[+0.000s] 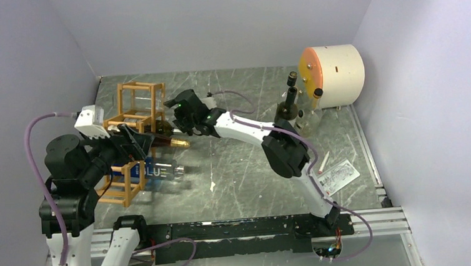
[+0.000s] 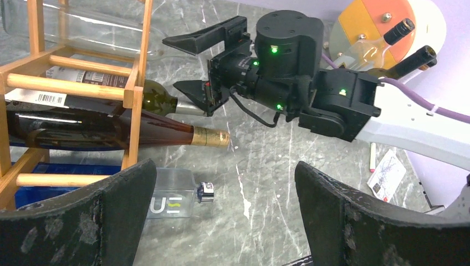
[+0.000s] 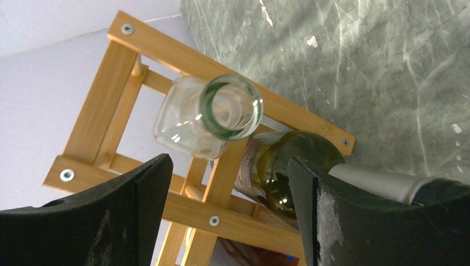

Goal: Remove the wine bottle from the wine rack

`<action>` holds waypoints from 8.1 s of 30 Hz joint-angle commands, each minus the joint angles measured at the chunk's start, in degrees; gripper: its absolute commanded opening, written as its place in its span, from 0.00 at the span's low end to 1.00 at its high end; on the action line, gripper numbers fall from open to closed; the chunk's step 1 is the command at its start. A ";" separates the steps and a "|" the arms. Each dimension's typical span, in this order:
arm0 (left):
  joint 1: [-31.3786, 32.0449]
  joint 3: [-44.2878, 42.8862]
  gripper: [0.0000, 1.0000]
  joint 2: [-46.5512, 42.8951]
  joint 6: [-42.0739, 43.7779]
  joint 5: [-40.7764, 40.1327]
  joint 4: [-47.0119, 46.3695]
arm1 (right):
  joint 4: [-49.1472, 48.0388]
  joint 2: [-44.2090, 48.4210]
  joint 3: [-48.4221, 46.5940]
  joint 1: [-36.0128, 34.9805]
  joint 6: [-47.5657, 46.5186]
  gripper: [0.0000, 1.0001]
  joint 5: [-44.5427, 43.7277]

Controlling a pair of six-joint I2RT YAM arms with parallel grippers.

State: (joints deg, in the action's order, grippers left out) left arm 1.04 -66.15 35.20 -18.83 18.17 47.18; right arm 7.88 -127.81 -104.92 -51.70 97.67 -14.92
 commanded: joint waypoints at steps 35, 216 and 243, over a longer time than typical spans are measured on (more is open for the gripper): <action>5.60 -2.54 0.98 -1.64 2.90 -6.87 3.25 | 0.36 -14.79 -16.99 1.81 16.77 0.48 -11.66; 5.73 0.08 0.98 -3.75 0.29 -11.27 2.13 | 6.72 27.33 24.46 -9.31 -1.20 1.00 -7.01; 5.86 0.37 0.98 -8.99 0.23 -9.04 6.36 | -6.47 7.24 16.47 -11.51 24.63 0.71 -14.38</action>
State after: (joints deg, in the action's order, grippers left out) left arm 6.55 -64.84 27.29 -18.68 8.40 52.62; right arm 5.41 -118.52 -87.46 -63.57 117.91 -25.45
